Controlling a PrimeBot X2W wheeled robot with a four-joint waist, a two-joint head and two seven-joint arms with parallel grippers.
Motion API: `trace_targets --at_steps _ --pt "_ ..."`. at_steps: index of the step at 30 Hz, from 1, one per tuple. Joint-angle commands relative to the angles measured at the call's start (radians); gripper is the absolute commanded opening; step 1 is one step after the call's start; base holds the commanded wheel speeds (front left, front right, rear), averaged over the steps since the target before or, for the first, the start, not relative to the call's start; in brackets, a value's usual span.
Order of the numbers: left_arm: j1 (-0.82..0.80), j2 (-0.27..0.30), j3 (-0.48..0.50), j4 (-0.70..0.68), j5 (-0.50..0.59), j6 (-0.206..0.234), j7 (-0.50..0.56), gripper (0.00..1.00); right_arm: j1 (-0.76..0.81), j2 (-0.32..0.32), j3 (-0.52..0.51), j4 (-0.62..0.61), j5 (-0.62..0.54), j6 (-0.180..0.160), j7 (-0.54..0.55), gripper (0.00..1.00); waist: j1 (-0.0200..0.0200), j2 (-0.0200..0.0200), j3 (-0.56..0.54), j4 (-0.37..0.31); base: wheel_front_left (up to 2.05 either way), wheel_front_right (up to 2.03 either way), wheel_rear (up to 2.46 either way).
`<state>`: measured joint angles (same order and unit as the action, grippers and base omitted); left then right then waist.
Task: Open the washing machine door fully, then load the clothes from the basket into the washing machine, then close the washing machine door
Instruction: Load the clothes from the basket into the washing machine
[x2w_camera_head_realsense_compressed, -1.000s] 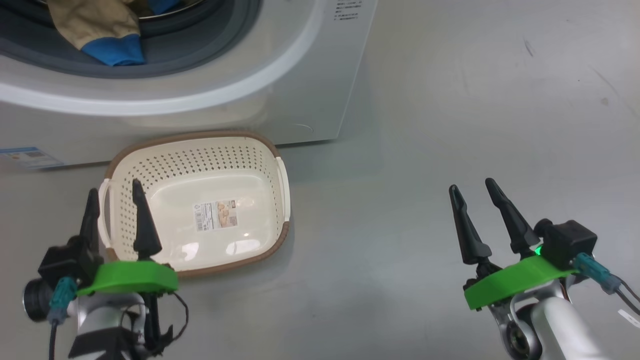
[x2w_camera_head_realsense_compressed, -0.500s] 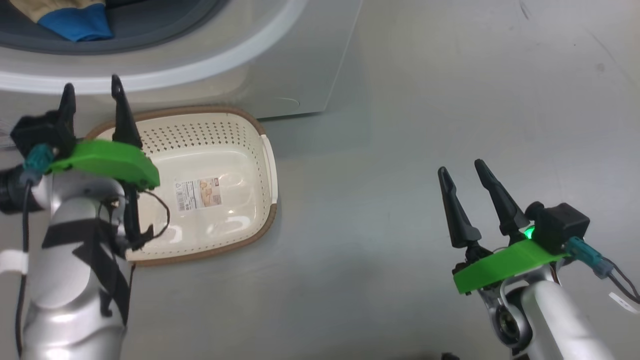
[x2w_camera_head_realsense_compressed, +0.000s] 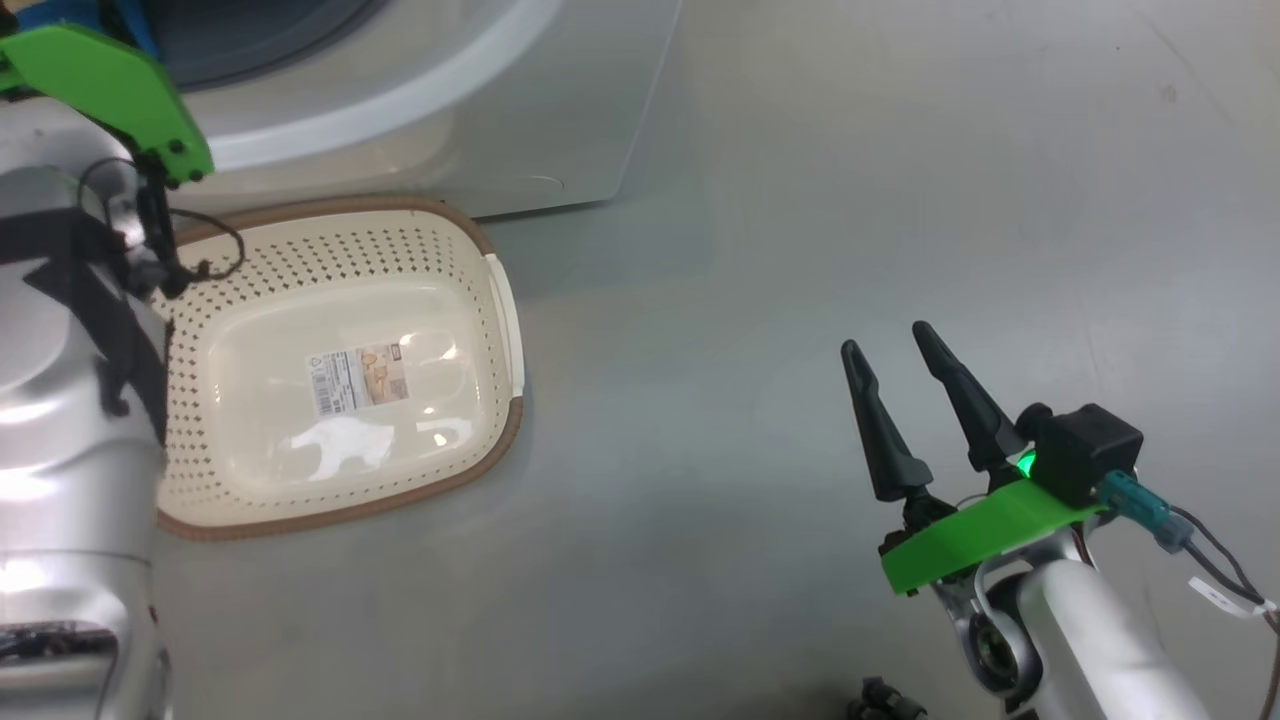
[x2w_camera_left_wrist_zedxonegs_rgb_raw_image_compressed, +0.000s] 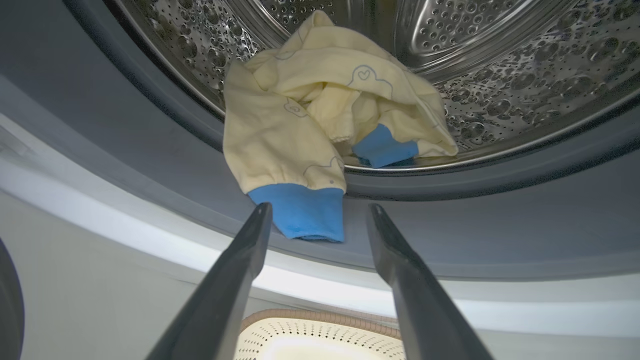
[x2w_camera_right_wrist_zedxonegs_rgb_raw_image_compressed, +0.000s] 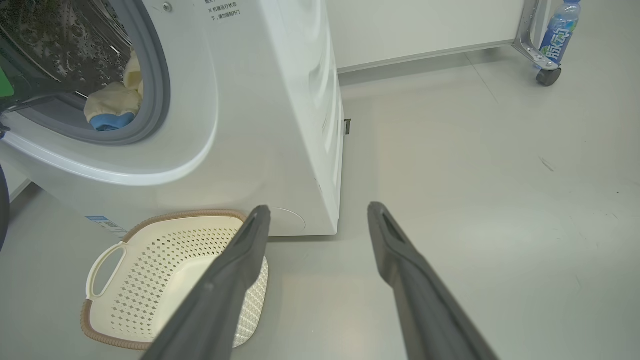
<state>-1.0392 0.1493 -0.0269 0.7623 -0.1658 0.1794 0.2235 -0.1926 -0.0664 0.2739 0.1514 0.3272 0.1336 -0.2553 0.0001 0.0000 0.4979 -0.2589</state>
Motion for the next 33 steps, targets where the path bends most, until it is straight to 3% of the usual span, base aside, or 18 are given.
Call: trace_targets --at_steps 1,14,33 --pt "-0.065 0.055 0.021 0.004 0.020 0.017 0.009 1.00 -0.001 -0.009 0.026 -0.023 0.009 -0.003 -0.006 1.00 -0.0001 0.0000 0.005 -0.013 0.00 0.00 0.00" --pt "-0.213 0.119 0.014 0.250 0.036 0.062 0.042 1.00 0.045 -0.031 0.046 -0.023 0.010 -0.003 -0.006 1.00 -0.0001 0.0000 0.029 -0.063 0.00 0.00 0.00" --pt "-0.331 0.160 -0.040 0.396 0.057 0.072 0.037 1.00 0.068 -0.025 0.066 -0.040 0.013 -0.003 -0.006 1.00 -0.0001 0.0000 0.067 -0.095 0.00 0.00 0.00"
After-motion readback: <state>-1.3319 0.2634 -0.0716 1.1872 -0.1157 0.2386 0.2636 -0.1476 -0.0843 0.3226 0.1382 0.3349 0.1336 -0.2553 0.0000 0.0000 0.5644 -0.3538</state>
